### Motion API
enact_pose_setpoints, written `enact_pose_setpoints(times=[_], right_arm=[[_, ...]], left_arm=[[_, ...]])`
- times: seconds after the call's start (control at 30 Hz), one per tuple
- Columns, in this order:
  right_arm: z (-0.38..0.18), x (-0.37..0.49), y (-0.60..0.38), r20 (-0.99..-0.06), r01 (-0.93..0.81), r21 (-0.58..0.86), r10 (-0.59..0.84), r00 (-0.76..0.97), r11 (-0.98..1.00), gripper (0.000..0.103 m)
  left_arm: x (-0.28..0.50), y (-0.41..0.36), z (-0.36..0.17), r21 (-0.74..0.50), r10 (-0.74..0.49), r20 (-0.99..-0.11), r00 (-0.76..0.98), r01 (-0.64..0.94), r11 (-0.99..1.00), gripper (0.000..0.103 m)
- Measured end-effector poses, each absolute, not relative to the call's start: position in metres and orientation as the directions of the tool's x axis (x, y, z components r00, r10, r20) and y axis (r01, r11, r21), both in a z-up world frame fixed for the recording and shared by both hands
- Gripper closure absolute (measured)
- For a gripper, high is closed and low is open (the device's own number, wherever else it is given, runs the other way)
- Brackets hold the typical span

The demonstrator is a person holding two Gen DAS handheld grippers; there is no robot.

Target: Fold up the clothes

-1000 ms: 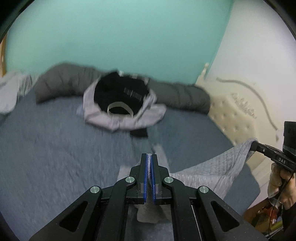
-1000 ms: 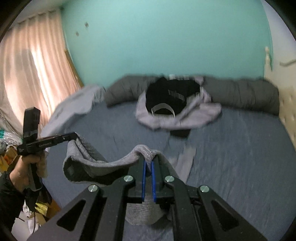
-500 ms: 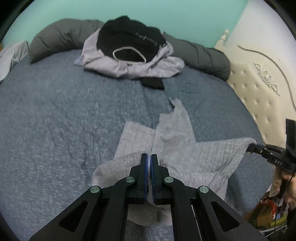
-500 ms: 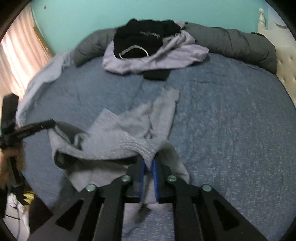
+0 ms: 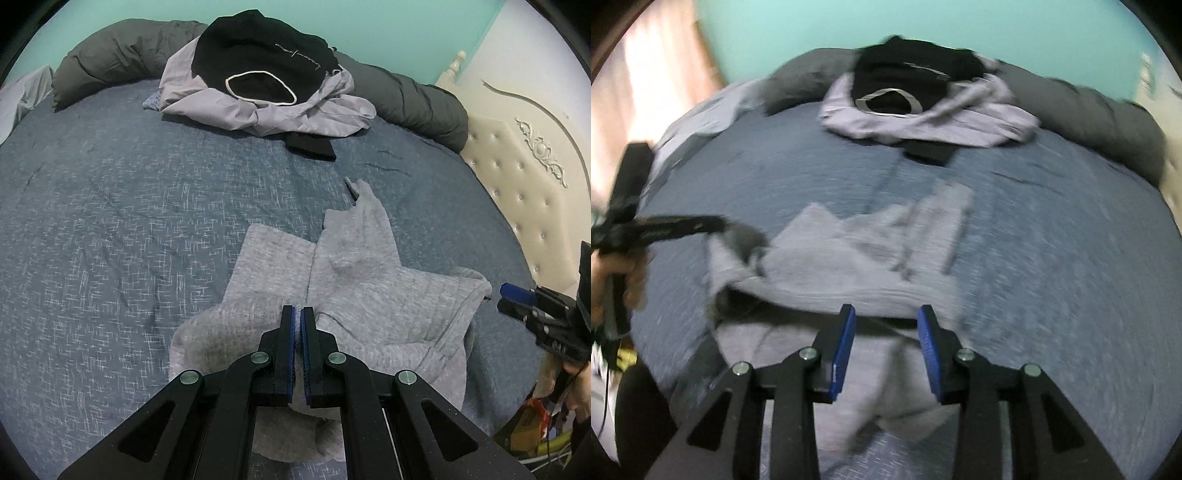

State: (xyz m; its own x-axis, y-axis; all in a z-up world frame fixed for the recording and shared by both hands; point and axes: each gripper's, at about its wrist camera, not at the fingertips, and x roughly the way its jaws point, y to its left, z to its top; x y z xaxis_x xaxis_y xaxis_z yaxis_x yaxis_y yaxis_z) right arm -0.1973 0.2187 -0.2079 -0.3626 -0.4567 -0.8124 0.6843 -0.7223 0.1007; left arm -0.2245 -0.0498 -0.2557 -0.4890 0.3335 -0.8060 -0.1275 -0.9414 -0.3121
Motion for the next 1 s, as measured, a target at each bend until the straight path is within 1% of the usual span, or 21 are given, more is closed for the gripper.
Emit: enact_pose_setpoints(times=[0.3, 0.4, 0.7, 0.73, 0.77, 0.8, 0.83, 0.93, 1.0], right_arm=[[-0.213, -0.164, 0.162, -0.807, 0.825, 0.074, -0.520, -0.281, -0.560, 0.066], [-0.217, -0.160, 0.147, -0.808, 0.851, 0.041, -0.518, -0.279, -0.523, 0.066], [-0.236, -0.166, 0.119, -0.834, 0.872, 0.008, -0.484, -0.264, -0.489, 0.066], [-0.238, -0.167, 0.117, -0.837, 0.871, 0.013, -0.482, -0.259, -0.491, 0.068], [-0.240, -0.169, 0.116, -0.840, 0.869, 0.018, -0.479, -0.254, -0.494, 0.074], [-0.241, -0.171, 0.115, -0.843, 0.866, 0.020, -0.474, -0.254, -0.500, 0.094], [-0.242, -0.172, 0.114, -0.846, 0.862, 0.021, -0.468, -0.254, -0.507, 0.099], [-0.234, -0.179, 0.121, -0.829, 0.834, 0.045, -0.487, -0.276, -0.550, 0.100], [-0.223, -0.185, 0.126, -0.814, 0.809, 0.051, -0.494, -0.306, -0.585, 0.100]], left_arm=[[-0.224, -0.051, -0.257, -0.310, 0.331, -0.807, -0.489, -0.127, -0.942, 0.100], [-0.223, -0.053, -0.258, -0.319, 0.337, -0.803, -0.492, -0.124, -0.940, 0.100], [-0.222, -0.056, -0.258, -0.339, 0.352, -0.793, -0.498, -0.120, -0.933, 0.100], [-0.223, -0.056, -0.258, -0.340, 0.353, -0.792, -0.498, -0.121, -0.933, 0.100], [-0.222, -0.056, -0.258, -0.341, 0.355, -0.790, -0.499, -0.123, -0.932, 0.100], [-0.222, -0.055, -0.258, -0.342, 0.357, -0.789, -0.500, -0.124, -0.931, 0.100], [-0.222, -0.055, -0.257, -0.343, 0.358, -0.788, -0.502, -0.125, -0.931, 0.099], [-0.217, -0.058, -0.254, -0.345, 0.358, -0.776, -0.518, -0.126, -0.930, 0.097], [-0.211, -0.063, -0.249, -0.339, 0.346, -0.764, -0.544, -0.118, -0.933, 0.081]])
